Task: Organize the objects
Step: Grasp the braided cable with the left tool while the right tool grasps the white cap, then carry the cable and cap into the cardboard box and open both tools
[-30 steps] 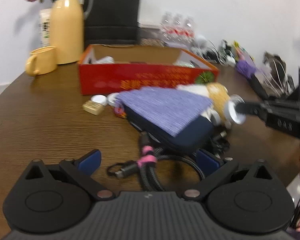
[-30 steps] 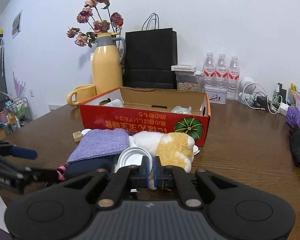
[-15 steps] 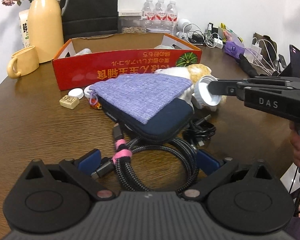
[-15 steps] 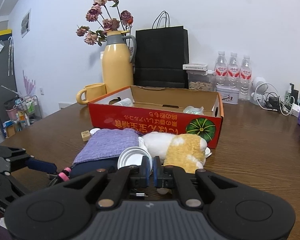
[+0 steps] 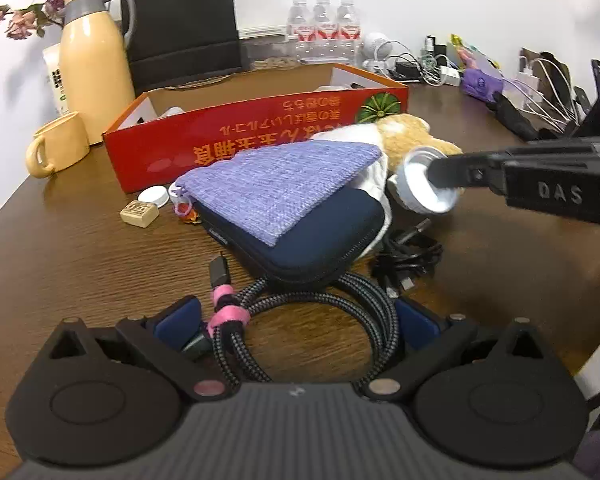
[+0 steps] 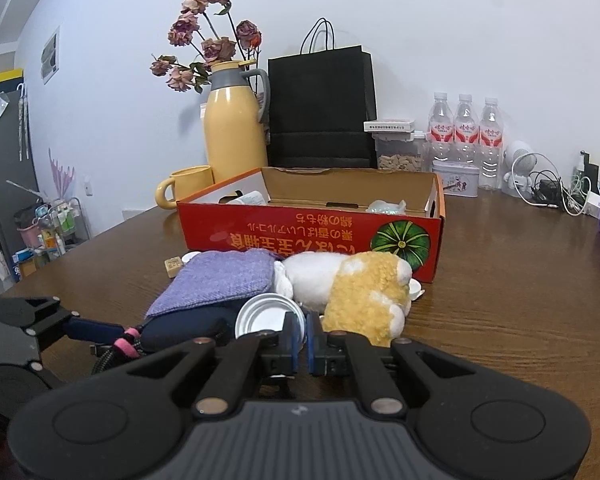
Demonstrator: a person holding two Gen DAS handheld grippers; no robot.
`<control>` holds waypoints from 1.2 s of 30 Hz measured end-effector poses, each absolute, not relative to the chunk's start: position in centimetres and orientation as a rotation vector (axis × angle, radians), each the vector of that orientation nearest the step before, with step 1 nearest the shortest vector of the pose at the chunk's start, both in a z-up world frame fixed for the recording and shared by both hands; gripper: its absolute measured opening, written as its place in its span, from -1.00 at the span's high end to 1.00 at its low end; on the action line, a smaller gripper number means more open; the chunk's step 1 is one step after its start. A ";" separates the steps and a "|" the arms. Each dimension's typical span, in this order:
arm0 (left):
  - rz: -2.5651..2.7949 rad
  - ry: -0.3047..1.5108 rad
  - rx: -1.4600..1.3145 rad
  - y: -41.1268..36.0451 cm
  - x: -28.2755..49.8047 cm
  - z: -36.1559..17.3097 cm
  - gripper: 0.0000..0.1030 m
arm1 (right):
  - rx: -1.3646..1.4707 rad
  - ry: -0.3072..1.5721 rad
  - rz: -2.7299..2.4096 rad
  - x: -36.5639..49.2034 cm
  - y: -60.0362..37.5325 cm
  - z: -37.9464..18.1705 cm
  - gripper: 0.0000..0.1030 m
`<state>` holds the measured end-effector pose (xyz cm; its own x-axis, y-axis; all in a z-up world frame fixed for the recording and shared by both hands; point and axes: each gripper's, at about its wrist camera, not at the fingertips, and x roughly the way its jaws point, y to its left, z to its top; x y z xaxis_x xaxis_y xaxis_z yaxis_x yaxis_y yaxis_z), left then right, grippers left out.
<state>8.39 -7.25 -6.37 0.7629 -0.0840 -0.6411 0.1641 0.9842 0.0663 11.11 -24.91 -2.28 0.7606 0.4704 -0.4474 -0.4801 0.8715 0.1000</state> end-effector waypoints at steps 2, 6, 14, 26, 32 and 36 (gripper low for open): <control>-0.128 0.692 0.115 -7.1 8.5 -6.4 -1.00 | -0.019 0.485 0.518 11.0 -25.0 -2.4 0.92; -0.113 0.678 0.104 -7.1 8.2 -6.4 -0.93 | -0.015 0.487 0.517 10.8 -25.1 -2.5 0.92; -0.064 0.654 0.079 -5.5 7.1 -6.1 -0.81 | -0.021 0.501 0.519 10.7 -24.8 -2.8 0.92; 0.083 0.669 0.033 -2.5 8.0 -6.5 -1.00 | -0.032 0.517 0.512 10.8 -24.5 -3.1 0.92; 0.081 0.667 0.019 -2.3 8.0 -6.7 -1.00 | -0.033 0.519 0.504 10.8 -24.6 -3.2 0.92; 0.080 0.670 0.013 -2.2 8.0 -6.7 -1.00 | -0.034 0.521 0.504 10.7 -24.5 -3.2 0.92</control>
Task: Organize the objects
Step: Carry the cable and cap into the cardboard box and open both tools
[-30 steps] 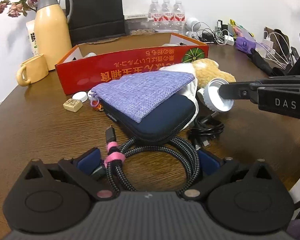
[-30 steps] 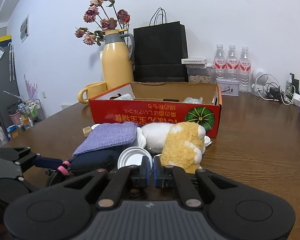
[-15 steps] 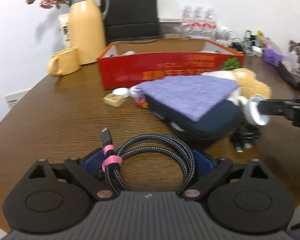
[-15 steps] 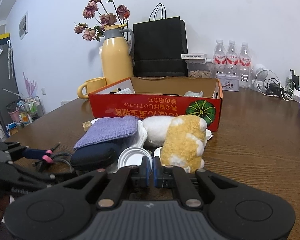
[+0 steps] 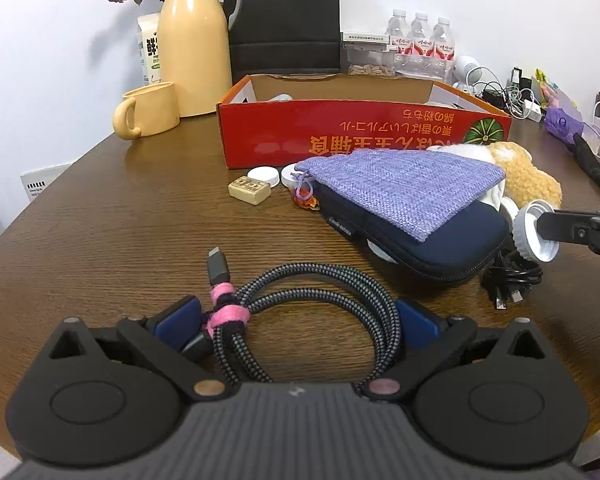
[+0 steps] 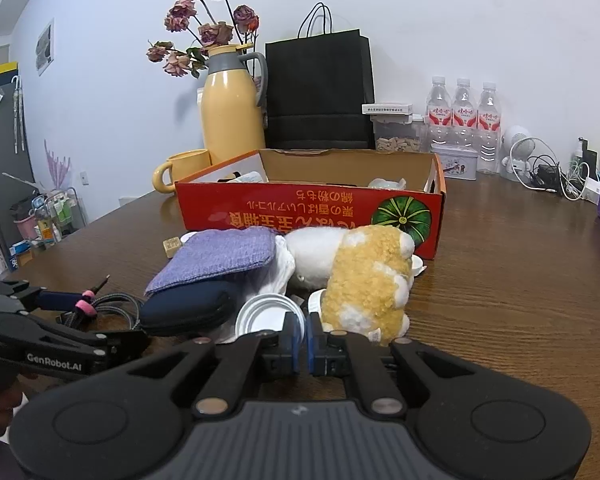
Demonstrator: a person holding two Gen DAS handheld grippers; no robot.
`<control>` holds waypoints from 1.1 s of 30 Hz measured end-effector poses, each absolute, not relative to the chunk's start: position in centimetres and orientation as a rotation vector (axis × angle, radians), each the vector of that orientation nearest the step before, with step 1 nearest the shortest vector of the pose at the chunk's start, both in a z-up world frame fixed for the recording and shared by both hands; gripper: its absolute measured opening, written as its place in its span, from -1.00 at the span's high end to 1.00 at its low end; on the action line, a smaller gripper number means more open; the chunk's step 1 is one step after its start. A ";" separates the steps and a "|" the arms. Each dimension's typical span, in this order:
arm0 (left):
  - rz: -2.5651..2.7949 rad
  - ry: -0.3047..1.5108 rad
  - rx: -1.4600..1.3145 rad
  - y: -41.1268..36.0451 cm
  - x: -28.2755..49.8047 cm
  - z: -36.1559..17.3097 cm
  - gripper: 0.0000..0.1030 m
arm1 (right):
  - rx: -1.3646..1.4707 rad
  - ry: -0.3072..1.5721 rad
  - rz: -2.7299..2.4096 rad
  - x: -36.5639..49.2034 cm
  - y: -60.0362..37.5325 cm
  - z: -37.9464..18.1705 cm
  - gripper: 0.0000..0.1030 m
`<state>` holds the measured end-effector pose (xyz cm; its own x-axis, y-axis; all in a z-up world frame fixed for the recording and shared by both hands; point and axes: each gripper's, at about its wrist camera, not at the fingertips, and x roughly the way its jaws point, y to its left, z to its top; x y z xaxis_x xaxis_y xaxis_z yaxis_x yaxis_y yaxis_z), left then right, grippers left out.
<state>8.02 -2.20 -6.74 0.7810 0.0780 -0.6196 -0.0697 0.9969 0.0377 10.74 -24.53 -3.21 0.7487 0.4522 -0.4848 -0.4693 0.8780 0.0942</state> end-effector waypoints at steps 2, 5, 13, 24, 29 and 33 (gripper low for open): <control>0.074 0.674 0.012 -2.1 8.1 -6.8 -1.00 | -0.034 0.519 0.503 10.7 -24.5 -3.2 0.92; 0.074 0.662 0.013 -2.1 7.9 -6.7 -0.83 | -0.034 0.514 0.503 10.7 -24.4 -3.1 0.92; 0.054 0.618 -0.009 -1.4 7.6 -5.3 -0.80 | -0.028 0.473 0.506 10.6 -24.5 -2.1 0.92; 0.035 0.396 0.010 -1.2 10.9 1.6 -0.80 | -0.018 0.396 0.481 13.7 -23.3 0.9 0.92; 0.010 0.325 0.001 -2.0 15.0 4.2 -0.80 | -0.012 0.351 0.466 17.0 -22.2 2.9 0.92; -0.006 0.293 -0.020 -2.6 18.4 5.4 -0.80 | -0.005 0.329 0.456 20.3 -21.0 4.1 0.92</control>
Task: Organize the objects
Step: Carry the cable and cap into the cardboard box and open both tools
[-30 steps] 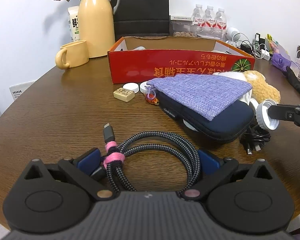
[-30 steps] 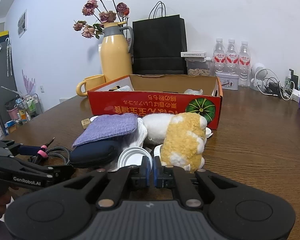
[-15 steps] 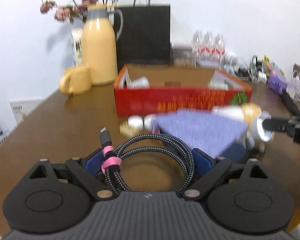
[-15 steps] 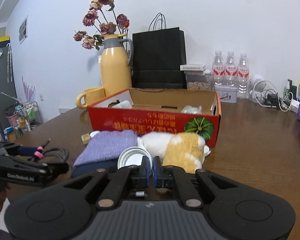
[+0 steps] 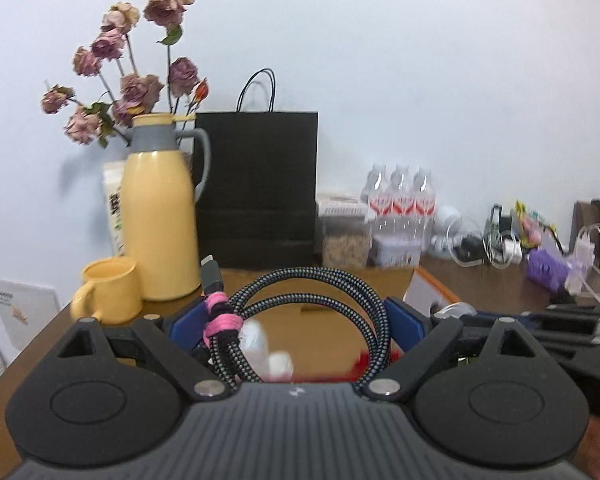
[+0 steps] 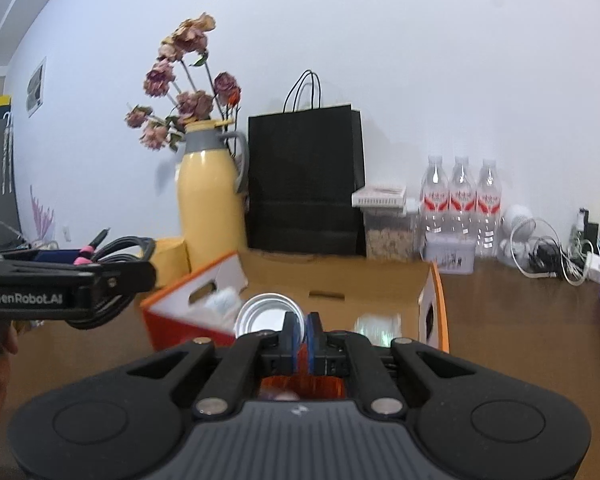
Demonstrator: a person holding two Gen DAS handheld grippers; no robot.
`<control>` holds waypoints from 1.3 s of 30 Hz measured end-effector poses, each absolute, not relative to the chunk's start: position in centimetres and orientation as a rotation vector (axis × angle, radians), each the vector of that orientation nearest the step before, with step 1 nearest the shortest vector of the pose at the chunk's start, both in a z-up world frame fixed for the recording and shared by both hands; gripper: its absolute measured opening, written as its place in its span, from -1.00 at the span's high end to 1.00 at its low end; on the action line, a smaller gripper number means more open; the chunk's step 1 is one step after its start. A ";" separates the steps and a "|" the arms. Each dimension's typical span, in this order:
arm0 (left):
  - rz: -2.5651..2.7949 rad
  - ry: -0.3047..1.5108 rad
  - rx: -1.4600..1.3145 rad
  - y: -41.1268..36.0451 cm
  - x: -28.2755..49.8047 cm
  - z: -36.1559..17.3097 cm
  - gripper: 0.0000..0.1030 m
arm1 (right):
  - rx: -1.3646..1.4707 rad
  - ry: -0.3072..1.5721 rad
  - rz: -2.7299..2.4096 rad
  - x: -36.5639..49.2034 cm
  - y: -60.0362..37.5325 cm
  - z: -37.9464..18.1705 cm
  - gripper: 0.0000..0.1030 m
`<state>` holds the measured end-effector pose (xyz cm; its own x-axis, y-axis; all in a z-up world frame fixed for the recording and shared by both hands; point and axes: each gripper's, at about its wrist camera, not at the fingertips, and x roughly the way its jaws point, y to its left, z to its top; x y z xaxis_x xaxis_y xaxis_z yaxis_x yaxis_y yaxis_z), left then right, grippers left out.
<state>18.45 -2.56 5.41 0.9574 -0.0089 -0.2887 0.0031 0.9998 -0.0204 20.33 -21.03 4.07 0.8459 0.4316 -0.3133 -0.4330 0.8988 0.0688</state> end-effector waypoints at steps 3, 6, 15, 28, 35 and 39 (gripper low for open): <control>0.000 0.293 -0.039 -2.7 21.4 5.6 -0.80 | 0.002 0.332 0.444 23.4 -20.1 4.4 0.92; 0.011 0.309 -0.058 -2.8 24.6 5.3 -0.80 | 0.008 0.350 0.427 26.7 -19.3 4.4 0.92; 0.053 0.414 -0.076 -3.4 31.3 2.2 -0.80 | 0.032 0.458 0.361 32.6 -19.4 1.9 0.92; 0.054 0.484 -0.061 -3.4 32.1 0.5 -0.85 | 0.035 0.529 0.330 33.3 -19.8 0.7 0.88; 0.088 0.452 -0.084 -3.1 31.9 0.9 -1.00 | 0.032 0.517 0.323 32.9 -20.0 1.0 -0.62; 0.099 0.457 -0.087 -3.0 32.0 1.0 -1.00 | 0.021 0.493 0.321 32.5 -19.9 1.3 -0.89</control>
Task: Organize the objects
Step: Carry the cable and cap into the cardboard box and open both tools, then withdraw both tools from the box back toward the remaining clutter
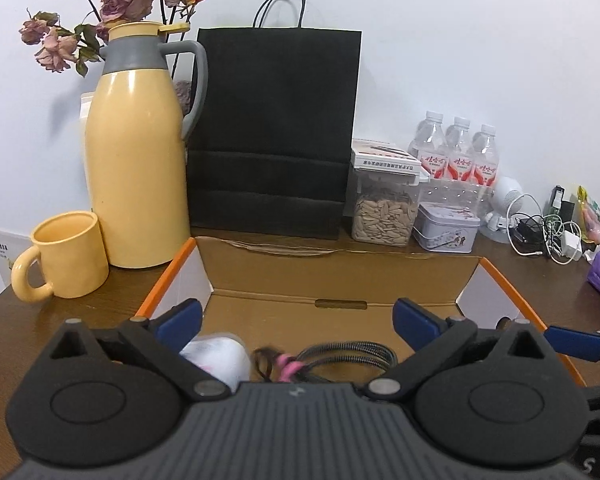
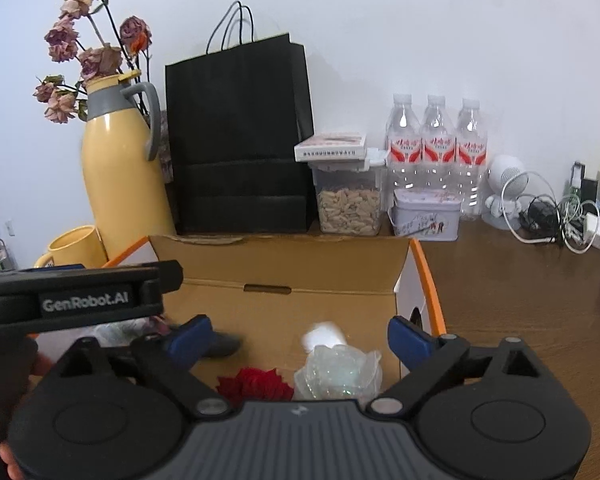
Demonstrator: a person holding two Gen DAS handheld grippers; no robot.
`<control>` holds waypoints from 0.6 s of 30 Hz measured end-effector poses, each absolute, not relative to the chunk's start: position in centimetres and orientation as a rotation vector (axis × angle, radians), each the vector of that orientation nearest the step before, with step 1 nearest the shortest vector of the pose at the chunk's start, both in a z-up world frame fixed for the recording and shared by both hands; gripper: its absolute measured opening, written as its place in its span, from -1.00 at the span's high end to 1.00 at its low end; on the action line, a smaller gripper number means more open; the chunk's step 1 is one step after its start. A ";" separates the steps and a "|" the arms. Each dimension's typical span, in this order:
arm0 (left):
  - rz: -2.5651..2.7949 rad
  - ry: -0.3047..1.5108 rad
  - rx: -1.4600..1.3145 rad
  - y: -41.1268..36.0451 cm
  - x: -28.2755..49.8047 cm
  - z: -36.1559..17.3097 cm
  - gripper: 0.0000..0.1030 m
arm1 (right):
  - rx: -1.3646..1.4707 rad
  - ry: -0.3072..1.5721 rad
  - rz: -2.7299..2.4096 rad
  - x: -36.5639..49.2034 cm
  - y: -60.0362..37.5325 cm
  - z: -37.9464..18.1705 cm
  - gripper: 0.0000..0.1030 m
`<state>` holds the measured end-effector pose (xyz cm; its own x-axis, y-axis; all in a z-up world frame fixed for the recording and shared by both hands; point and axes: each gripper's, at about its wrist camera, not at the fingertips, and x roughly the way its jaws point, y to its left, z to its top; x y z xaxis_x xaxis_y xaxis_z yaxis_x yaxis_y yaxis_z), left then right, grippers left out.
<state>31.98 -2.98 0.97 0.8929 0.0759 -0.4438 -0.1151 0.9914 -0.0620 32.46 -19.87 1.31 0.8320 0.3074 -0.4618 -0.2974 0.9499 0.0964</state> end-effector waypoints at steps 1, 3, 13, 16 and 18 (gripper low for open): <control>0.099 0.456 -0.086 -3.0 31.9 1.0 -1.00 | 0.020 0.491 0.322 32.4 -19.9 1.3 -0.99; 0.099 0.453 -0.085 -3.1 31.9 1.1 -1.00 | 0.020 0.490 0.321 32.3 -19.9 1.4 -1.00; 0.090 0.410 -0.091 -3.0 30.7 2.3 -1.00 | 0.012 0.456 0.328 31.1 -19.8 2.2 -1.00; 0.089 0.390 -0.088 -2.9 29.7 2.9 -1.00 | -0.004 0.435 0.328 30.3 -19.6 2.6 -1.00; 0.084 0.376 -0.092 -2.6 28.8 3.3 -1.00 | -0.011 0.423 0.327 29.7 -19.6 2.9 -1.00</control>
<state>28.82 -2.63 3.30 0.9266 0.0650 -0.3705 -0.0991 0.9923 -0.0738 29.73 -19.60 2.88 0.8606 0.3094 -0.4046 -0.3142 0.9477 0.0566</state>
